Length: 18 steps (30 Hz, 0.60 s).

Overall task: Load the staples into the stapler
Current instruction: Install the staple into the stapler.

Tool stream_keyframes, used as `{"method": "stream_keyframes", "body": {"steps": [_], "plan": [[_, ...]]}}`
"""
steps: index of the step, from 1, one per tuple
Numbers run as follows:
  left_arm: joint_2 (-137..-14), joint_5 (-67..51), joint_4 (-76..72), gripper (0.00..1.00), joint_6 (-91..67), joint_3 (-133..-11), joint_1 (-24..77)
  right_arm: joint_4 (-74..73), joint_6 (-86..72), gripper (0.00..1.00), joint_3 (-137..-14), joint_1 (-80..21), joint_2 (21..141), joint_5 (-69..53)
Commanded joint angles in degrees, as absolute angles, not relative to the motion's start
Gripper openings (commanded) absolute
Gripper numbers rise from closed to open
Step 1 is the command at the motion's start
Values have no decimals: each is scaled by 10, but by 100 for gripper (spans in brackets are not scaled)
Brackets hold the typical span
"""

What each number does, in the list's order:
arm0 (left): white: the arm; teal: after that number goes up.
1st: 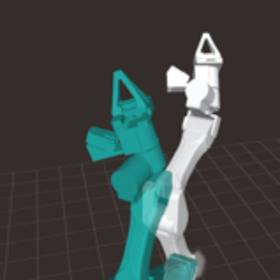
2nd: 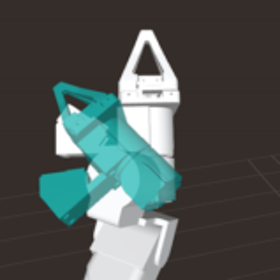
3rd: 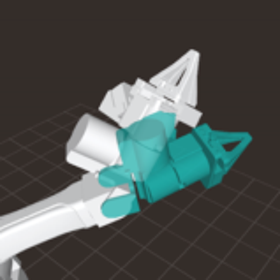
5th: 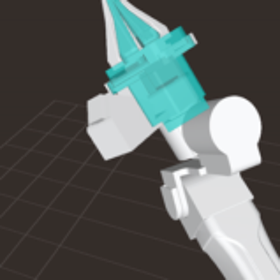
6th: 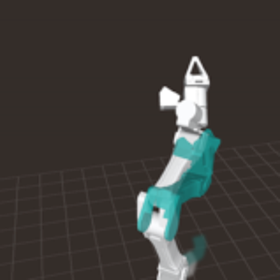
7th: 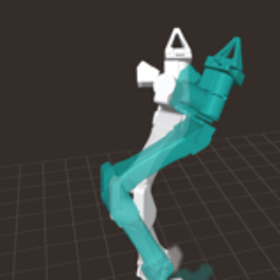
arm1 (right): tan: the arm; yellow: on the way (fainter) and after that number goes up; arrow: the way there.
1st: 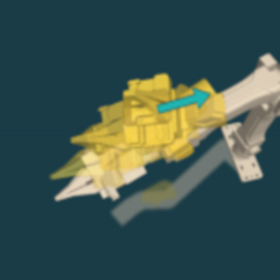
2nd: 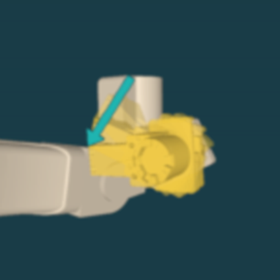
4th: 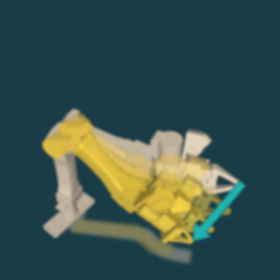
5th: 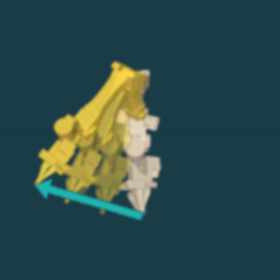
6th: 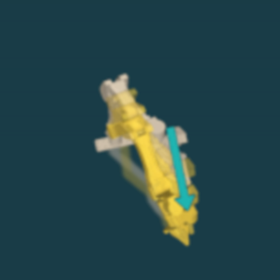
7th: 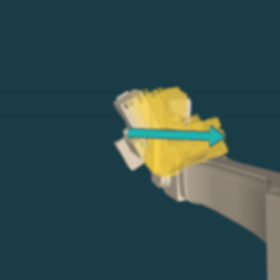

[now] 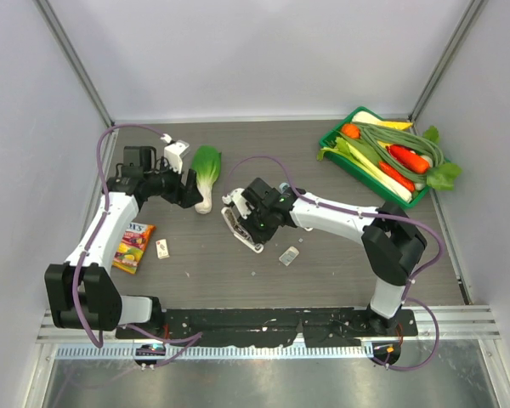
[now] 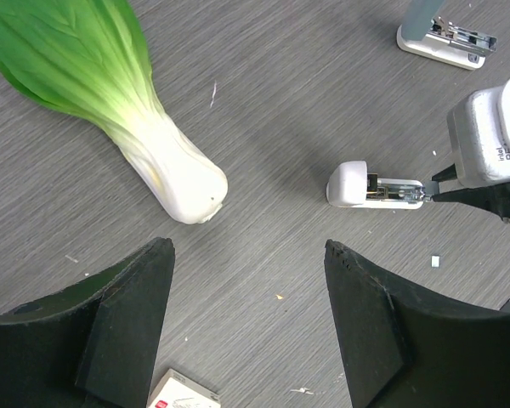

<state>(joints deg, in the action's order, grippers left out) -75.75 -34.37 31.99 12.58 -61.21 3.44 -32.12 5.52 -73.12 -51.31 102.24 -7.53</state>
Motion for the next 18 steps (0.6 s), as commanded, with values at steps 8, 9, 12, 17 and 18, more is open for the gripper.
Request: {"method": "stream_keyframes", "body": {"steps": [8,9,12,17,18], "plan": [[-760,-359,309,75,122,-612,30,-364,63,11,-773,-514,1014,-99],[-759,-360,309,75,122,-612,30,-371,65,11,-777,-514,1015,-98],[-762,-361,309,75,122,-611,30,-371,66,11,-774,-514,1020,-98],[-762,-365,310,75,122,-611,30,-372,62,11,-775,-514,1036,-98],[-760,-365,310,75,122,-611,30,-372,62,11,-777,-514,1038,-98]]}}
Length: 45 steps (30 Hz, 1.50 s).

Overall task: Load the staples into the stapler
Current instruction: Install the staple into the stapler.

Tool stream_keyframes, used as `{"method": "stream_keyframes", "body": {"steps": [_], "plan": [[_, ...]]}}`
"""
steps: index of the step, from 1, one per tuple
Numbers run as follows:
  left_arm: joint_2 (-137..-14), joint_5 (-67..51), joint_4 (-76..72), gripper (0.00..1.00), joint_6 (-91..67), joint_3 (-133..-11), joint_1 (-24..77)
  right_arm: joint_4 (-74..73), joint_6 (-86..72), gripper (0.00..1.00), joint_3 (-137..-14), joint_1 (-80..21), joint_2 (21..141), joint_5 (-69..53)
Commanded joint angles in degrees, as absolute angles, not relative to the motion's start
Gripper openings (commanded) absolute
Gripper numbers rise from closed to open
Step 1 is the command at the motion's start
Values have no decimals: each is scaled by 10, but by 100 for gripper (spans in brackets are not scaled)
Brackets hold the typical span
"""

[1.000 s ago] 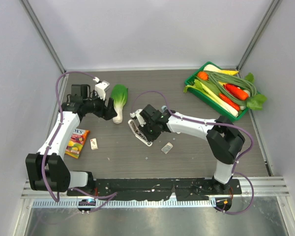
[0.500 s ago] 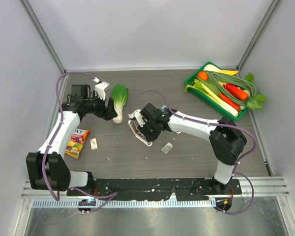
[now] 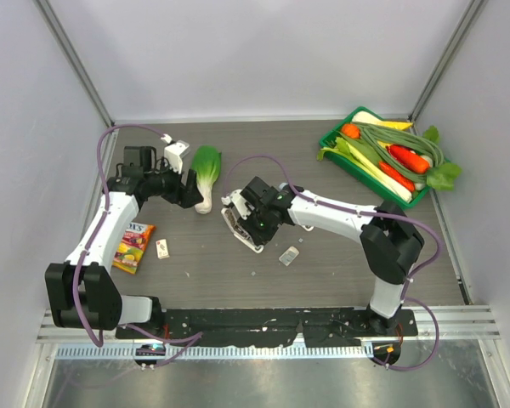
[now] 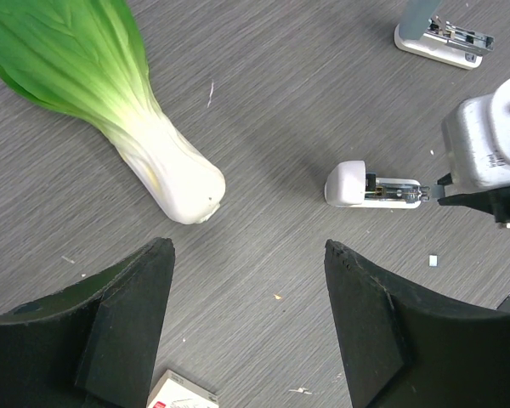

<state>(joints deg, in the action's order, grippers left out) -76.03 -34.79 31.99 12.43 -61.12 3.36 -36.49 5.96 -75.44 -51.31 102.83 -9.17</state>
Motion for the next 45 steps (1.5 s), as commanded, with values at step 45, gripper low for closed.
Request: {"method": "stream_keyframes", "body": {"steps": [45], "plan": [[-764,-377,310,75,118,-610,24,-369,58,11,-771,-514,1059,-93]]}}
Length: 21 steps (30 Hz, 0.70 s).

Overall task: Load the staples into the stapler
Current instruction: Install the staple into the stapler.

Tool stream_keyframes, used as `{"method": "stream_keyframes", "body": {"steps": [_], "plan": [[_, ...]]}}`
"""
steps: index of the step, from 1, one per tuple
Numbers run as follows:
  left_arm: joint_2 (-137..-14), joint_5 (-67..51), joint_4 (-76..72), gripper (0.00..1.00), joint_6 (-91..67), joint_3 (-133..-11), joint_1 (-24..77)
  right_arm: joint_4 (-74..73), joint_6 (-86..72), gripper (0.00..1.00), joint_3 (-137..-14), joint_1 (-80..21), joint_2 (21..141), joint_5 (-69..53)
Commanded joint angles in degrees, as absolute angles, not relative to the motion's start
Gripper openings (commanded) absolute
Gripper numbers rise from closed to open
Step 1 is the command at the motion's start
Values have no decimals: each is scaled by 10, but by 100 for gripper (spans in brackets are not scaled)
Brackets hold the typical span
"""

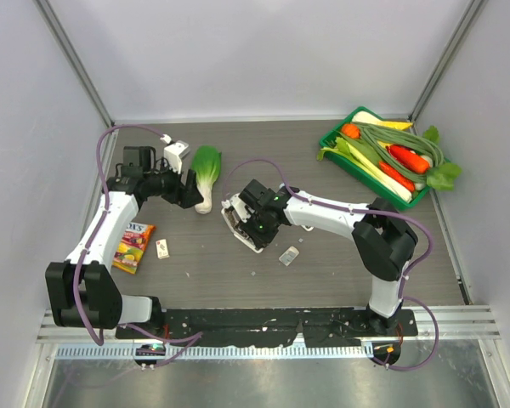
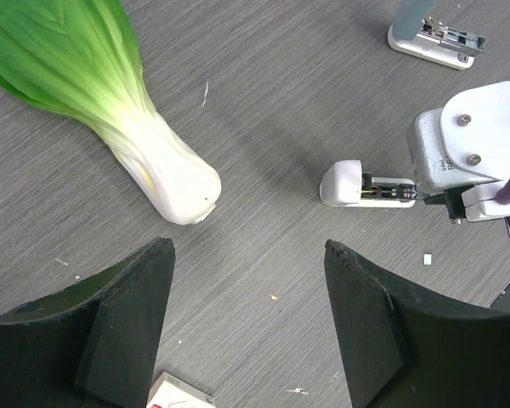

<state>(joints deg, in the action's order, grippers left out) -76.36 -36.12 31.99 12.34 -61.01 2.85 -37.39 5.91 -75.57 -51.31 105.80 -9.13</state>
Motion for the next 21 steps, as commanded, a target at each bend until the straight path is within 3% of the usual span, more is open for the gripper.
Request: {"method": "stream_keyframes", "body": {"steps": [1,21], "plan": [[-764,-377,310,75,118,-611,23,-368,58,11,-772,-514,1059,-94],[-766,-381,311,75,115,-610,22,-365,55,12,-768,-514,1060,-76]]}}
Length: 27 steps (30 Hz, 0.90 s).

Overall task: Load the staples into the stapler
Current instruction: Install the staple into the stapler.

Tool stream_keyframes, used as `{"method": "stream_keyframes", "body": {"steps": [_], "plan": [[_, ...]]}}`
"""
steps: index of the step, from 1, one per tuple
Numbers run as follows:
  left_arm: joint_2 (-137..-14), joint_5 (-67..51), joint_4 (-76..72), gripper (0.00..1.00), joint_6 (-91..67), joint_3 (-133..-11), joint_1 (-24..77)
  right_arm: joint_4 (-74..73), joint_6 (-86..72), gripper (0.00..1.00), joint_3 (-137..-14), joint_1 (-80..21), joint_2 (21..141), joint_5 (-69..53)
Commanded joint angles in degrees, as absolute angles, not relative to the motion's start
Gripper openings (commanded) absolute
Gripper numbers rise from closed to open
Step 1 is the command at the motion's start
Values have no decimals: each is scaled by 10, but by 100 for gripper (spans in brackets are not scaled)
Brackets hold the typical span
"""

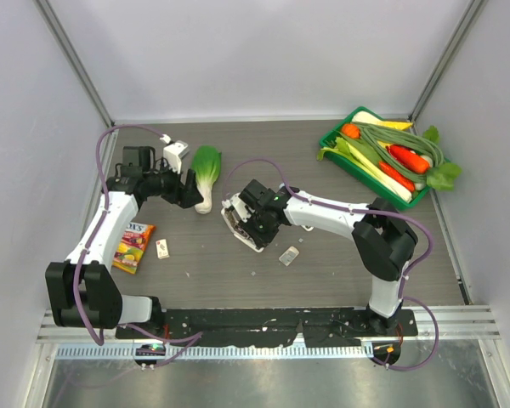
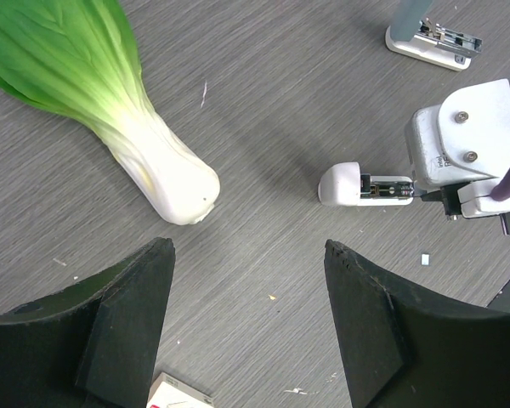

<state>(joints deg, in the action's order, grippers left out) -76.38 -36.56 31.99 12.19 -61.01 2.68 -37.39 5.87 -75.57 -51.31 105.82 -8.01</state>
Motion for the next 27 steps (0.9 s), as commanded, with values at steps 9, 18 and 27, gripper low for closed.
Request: {"method": "stream_keyframes", "body": {"steps": [9,18,27], "plan": [[-766,-381,311,75,116,-610,21,-365,59,21,-767,-515,1060,-78],[-766,-381,311,75,115,-611,20,-368,62,32,-773,-515,1056,-85],[-766,-382,310,75,114,-610,20,-367,64,37,-780,-515,1053,-92]]}}
